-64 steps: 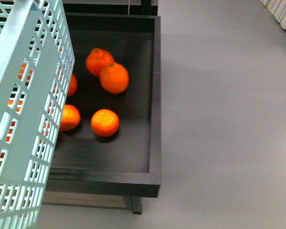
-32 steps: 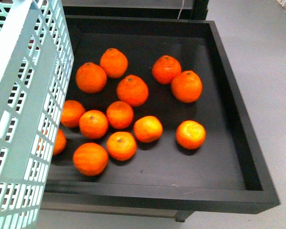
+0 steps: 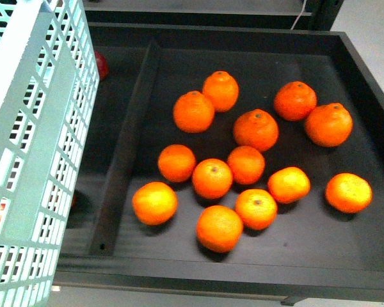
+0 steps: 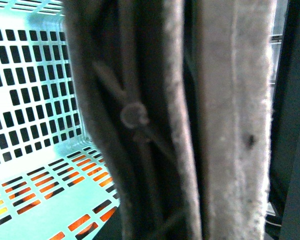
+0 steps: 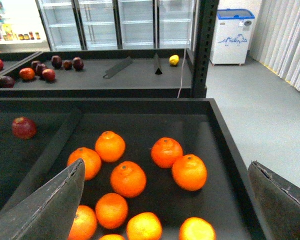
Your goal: Pick lemon and mango into basket
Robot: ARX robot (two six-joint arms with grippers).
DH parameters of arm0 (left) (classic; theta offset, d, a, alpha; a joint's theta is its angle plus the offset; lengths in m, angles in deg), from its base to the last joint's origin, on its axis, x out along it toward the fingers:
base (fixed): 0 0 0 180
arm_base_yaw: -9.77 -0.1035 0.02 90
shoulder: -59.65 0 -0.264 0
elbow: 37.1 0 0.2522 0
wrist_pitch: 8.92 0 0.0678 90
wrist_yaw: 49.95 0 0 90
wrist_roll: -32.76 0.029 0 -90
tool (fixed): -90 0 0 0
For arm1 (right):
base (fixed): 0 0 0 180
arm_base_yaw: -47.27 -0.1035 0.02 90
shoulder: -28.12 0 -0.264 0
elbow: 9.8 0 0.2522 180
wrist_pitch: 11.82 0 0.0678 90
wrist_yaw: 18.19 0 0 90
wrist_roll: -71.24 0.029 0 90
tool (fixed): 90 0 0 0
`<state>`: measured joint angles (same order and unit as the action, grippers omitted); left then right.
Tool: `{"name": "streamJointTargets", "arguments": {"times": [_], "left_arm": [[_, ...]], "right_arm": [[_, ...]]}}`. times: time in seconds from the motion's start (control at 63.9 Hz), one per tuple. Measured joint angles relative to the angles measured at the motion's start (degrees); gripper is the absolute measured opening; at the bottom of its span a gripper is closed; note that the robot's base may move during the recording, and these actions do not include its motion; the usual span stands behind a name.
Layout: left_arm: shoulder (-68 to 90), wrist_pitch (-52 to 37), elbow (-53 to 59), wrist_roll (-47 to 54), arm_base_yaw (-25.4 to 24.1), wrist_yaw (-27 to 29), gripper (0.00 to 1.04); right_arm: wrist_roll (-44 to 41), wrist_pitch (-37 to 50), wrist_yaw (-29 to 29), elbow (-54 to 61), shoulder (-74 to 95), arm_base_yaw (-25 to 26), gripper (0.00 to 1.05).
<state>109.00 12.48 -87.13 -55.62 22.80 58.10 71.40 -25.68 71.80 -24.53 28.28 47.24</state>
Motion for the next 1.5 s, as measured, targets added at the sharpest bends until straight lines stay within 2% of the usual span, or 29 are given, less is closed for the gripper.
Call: {"name": "streamJointTargets", "arguments": {"times": [1.501], "left_arm": [[0.11, 0.00, 0.00, -0.02, -0.04, -0.02, 0.15]], "right_arm": [[-0.02, 0.04, 0.00, 0.00, 0.02, 0.00, 0.96]]}}
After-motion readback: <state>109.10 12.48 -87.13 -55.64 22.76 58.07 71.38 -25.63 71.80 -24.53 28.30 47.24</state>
